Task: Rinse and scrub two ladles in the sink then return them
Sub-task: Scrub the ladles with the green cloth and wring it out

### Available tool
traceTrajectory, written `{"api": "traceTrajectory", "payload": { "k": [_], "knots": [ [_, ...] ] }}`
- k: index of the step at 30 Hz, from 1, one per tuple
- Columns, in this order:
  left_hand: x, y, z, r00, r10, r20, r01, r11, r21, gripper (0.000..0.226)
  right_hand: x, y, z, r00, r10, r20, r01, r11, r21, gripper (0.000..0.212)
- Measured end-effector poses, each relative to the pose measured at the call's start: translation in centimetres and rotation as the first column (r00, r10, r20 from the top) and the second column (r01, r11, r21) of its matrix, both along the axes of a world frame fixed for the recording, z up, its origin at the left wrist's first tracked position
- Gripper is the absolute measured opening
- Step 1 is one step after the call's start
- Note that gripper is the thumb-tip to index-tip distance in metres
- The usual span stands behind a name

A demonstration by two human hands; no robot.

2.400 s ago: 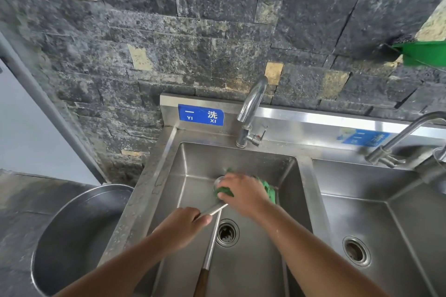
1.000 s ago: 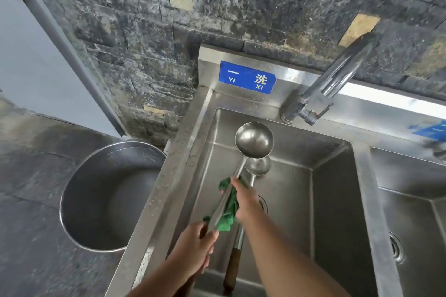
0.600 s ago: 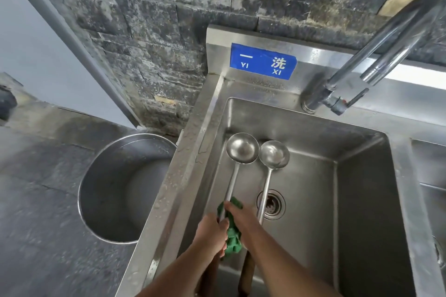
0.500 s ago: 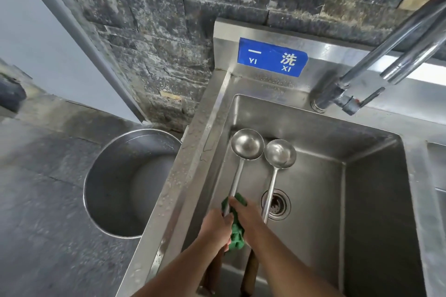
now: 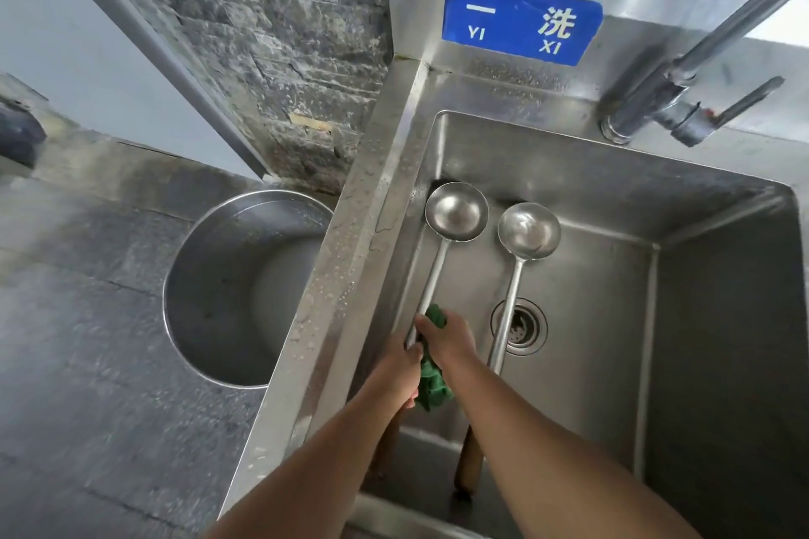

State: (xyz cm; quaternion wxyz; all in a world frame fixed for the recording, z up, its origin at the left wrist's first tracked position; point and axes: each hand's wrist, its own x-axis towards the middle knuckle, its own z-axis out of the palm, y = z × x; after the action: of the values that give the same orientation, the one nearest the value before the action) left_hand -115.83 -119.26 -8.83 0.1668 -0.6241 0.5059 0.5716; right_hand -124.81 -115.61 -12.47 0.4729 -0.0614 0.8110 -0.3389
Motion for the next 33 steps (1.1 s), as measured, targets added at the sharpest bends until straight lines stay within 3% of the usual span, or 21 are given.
{"api": "traceTrajectory", "payload": {
  "k": [3, 8, 12, 14, 16, 18, 19, 20, 23, 26, 28, 33],
  "knots": [
    [0.0, -0.1, -0.6, 0.994, -0.041, 0.098, 0.044, 0.999, -0.023, 0.036, 0.7, -0.1, -0.6, 1.0, 0.011, 0.014, -0.011, 1.0, 0.0, 0.026],
    [-0.3, -0.3, -1.2, 0.992, -0.036, 0.123, 0.04, 0.999, -0.034, 0.027, 1.0, 0.1, -0.9, 0.989, -0.07, 0.128, 0.077, 0.996, -0.044, 0.024],
    [0.0, -0.4, -0.9, 0.96, -0.225, 0.168, 0.26, 0.939, -0.227, 0.024, 0.6, 0.8, -0.4, 0.968, -0.176, 0.179, 0.187, 0.981, -0.05, 0.02],
    [0.2, 0.0, 0.0, 0.902, -0.374, 0.217, 0.43, 0.826, -0.365, 0.031, 0.0, 1.6, 1.0, 0.944, -0.252, 0.215, 0.273, 0.959, -0.077, 0.018],
    [0.4, 1.2, 0.8, 0.774, -0.561, 0.293, 0.622, 0.591, -0.514, 0.049, -0.9, 2.9, 3.3, 0.919, -0.312, 0.242, 0.346, 0.931, -0.115, 0.017],
    [0.3, 3.1, 1.4, 0.635, -0.695, 0.337, 0.698, 0.328, -0.637, 0.057, -2.2, 5.0, 5.1, 0.872, -0.382, 0.306, 0.439, 0.887, -0.143, 0.016],
    [0.1, 4.0, 1.1, 0.587, -0.736, 0.337, 0.71, 0.267, -0.652, 0.057, -2.9, 6.2, 5.7, 0.837, -0.429, 0.34, 0.499, 0.854, -0.15, 0.015],
    [0.0, 4.8, 1.0, 0.568, -0.758, 0.322, 0.723, 0.272, -0.635, 0.056, -3.7, 7.5, 6.1, 0.802, -0.474, 0.363, 0.553, 0.819, -0.152, 0.016],
    [-0.3, 7.0, -0.1, 0.669, -0.725, 0.165, 0.712, 0.561, -0.422, 0.045, -5.2, 11.3, 6.1, 0.703, -0.6, 0.383, 0.684, 0.717, -0.132, 0.024],
    [-0.8, 8.9, -1.2, 0.77, -0.626, 0.124, 0.638, 0.75, -0.174, 0.031, -5.7, 14.5, 4.8, 0.6, -0.694, 0.398, 0.773, 0.631, -0.067, 0.029],
    [-0.8, 9.9, -3.0, 0.823, -0.562, 0.088, 0.567, 0.821, -0.063, 0.027, -5.4, 15.6, 3.7, 0.502, -0.731, 0.462, 0.829, 0.559, -0.017, 0.033],
    [-1.2, 10.8, -4.9, 0.932, -0.343, -0.115, 0.356, 0.928, 0.112, 0.005, -3.4, 14.9, 2.7, 0.156, -0.693, 0.704, 0.923, 0.357, 0.146, 0.049]
  ]
}}
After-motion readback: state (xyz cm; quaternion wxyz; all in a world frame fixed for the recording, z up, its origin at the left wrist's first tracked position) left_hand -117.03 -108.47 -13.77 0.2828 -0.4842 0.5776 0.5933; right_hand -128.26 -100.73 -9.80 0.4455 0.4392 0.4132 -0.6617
